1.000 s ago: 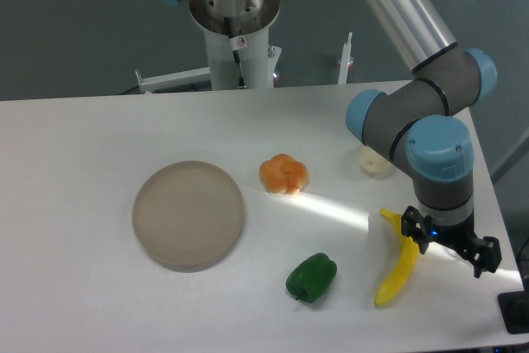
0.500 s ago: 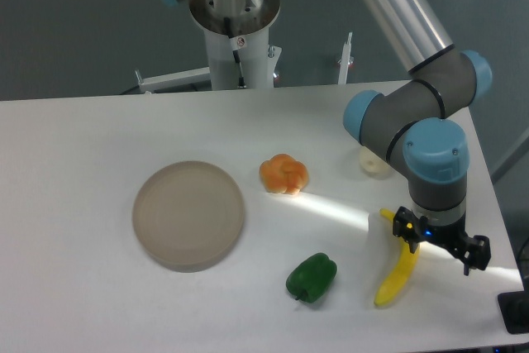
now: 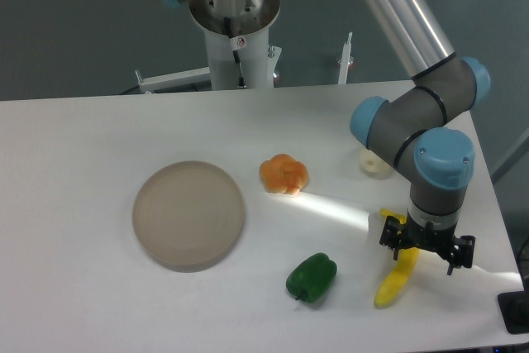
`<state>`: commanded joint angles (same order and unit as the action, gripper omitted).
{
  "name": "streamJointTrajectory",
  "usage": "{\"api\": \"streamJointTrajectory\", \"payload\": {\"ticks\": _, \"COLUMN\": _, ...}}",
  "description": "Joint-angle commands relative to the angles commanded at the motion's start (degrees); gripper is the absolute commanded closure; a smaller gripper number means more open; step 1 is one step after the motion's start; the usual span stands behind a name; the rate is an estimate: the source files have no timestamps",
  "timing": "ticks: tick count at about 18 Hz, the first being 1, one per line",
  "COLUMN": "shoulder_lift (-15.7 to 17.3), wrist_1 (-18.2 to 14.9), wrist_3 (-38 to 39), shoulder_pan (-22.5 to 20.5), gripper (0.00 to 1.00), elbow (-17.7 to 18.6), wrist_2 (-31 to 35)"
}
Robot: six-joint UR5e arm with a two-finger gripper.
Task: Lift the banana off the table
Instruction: 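Close the gripper around the banana's stem end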
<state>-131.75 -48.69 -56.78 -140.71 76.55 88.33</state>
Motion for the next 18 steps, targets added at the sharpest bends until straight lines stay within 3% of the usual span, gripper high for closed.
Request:
{"api": "streamJointTrajectory", "payload": {"ticks": 5, "shoulder_lift": 0.61, "wrist_1": 0.35, "wrist_3": -0.88, "shoulder_pan": 0.0, "gripper": 0.0, "elbow": 3.42, "wrist_2": 0.35}}
{"api": "streamJointTrajectory", "payload": {"ticks": 13, "shoulder_lift": 0.35, "wrist_1": 0.79, "wrist_3": -0.53, "shoulder_pan": 0.53, "gripper": 0.0, "elbow": 4.66, "wrist_2": 0.7}}
{"api": "streamJointTrajectory", "payload": {"ticks": 14, "shoulder_lift": 0.26, "wrist_1": 0.71, "wrist_3": -0.61, "shoulder_pan": 0.53, "gripper": 0.03, "elbow": 4.57, "wrist_2": 0.7}}
{"api": "streamJointTrajectory", "payload": {"ticks": 16, "shoulder_lift": 0.26, "wrist_1": 0.7, "wrist_3": -0.88, "shoulder_pan": 0.44, "gripper": 0.36, "elbow": 4.22, "wrist_2": 0.53}}
{"api": "streamJointTrajectory", "payload": {"ticks": 17, "shoulder_lift": 0.17, "wrist_1": 0.88, "wrist_3": -1.14, "shoulder_pan": 0.44, "gripper": 0.46, "elbow": 4.13, "wrist_2": 0.53}}
{"api": "streamJointTrajectory", "payload": {"ticks": 18, "shoulder_lift": 0.17, "wrist_1": 0.79, "wrist_3": -1.32, "shoulder_pan": 0.44, "gripper": 0.51, "elbow": 3.96, "wrist_2": 0.44}}
